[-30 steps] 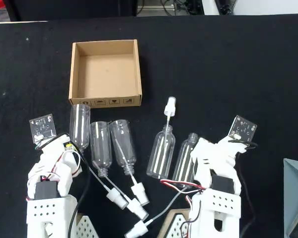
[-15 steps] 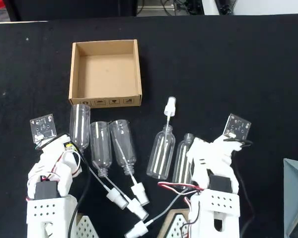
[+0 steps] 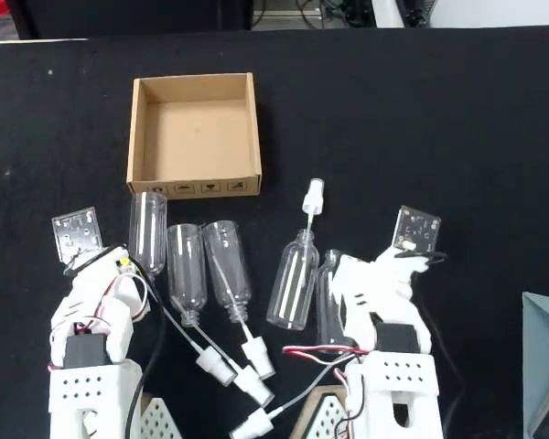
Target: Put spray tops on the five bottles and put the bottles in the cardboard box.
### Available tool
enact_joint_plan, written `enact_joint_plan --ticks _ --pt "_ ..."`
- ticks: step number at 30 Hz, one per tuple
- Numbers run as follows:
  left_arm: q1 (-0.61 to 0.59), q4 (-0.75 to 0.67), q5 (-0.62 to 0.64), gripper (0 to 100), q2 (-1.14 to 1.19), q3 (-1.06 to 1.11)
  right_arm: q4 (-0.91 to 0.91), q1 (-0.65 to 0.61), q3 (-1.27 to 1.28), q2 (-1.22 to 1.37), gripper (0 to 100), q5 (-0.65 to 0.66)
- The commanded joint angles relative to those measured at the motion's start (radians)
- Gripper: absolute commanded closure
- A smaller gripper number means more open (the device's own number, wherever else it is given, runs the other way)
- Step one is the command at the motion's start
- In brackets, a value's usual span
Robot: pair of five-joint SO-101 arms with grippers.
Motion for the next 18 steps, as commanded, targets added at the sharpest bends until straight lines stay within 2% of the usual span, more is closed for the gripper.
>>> enact_joint_plan --ticks 1,5,11,13,18 --pt "-0.004 -0.02 -0.008 97 -0.017 0.022 0.008 -0.018 -0.005 0.007 98.7 0.0" --pt "-0.004 -0.023 -0.008 97 -0.017 0.022 0.011 -0.009 -0.031 0.007 98.7 0.0" --pt "-0.004 -0.025 -0.008 97 -0.017 0.025 0.081 0.132 -0.133 0.007 98.7 0.006" --pt "-0.004 -0.025 -0.008 97 -0.017 0.025 0.14 0.155 -0.189 0.007 98.7 0.084" --pt "-0.002 -0.025 -0.008 97 -0.017 0.025 0.196 0.16 -0.272 0.005 98.6 0.463"
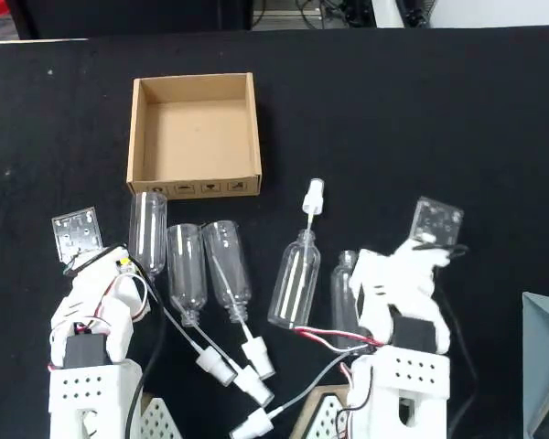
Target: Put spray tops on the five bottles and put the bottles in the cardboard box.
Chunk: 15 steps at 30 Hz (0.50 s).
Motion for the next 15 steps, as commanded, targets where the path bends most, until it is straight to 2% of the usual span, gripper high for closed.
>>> enact_joint_plan --ticks 1,6,10,15 --pt "-0.002 -0.025 -0.008 97 -0.017 0.025 0.021 0.028 -0.105 0.005 98.6 0.226" --pt "-0.002 -0.025 -0.008 97 -0.017 0.025 0.043 0.026 -0.14 0.007 98.6 0.269" --pt "-0.002 -0.025 -0.008 97 -0.017 0.025 0.18 0.003 -0.245 0.016 98.4 0.342" --pt "-0.002 -0.025 -0.008 97 -0.017 0.025 0.331 0.005 -0.375 0.018 88.7 0.344"
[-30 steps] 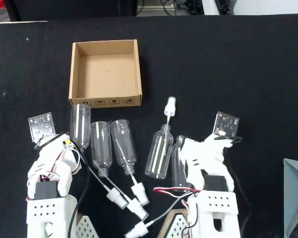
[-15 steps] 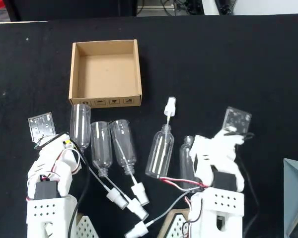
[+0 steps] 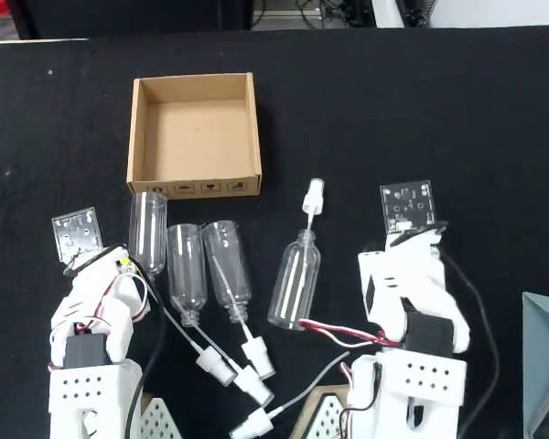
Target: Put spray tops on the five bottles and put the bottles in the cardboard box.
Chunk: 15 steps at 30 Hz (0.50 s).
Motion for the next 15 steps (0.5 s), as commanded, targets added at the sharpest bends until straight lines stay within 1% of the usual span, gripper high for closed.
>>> enact_joint_plan --ticks 1,6,10,15 --pt "-0.002 -0.025 -0.008 97 -0.017 0.025 0.094 0.002 -0.143 0.016 87.5 0.018" --pt "-0.001 -0.023 -0.008 97 -0.017 0.025 0.18 0.003 -0.237 0.018 83.8 0.023" --pt "0.001 -0.021 -0.008 97 -0.017 0.025 0.249 0.005 -0.294 0.018 81.1 0.064" --pt "0.004 -0.018 -0.008 97 -0.017 0.025 0.262 0.005 -0.298 0.028 81.0 0.075"
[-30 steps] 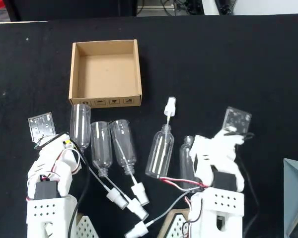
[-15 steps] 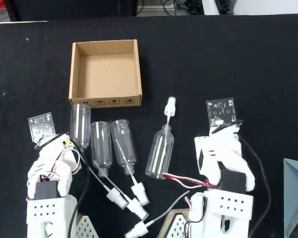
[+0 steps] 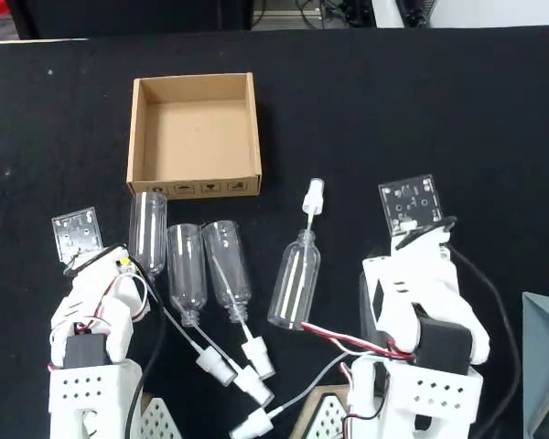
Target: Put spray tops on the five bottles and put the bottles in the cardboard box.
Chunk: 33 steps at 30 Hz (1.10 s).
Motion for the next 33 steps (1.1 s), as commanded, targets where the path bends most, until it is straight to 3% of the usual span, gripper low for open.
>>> enact_joint_plan --ticks 1,10,24,33 --pt "0.004 -0.018 -0.008 97 -0.017 0.025 0.008 0.005 -0.074 0.047 81.0 0.012" --pt "0.007 -0.018 -0.008 97 -0.017 0.025 0.078 0.003 -0.217 0.357 81.1 -0.038" --pt "0.008 -0.023 -0.008 97 -0.017 0.025 0.081 0.006 -0.234 0.595 81.5 -0.051" --pt "0.008 -0.025 -0.008 97 -0.017 0.025 0.025 0.097 -0.283 0.808 81.5 -0.046"
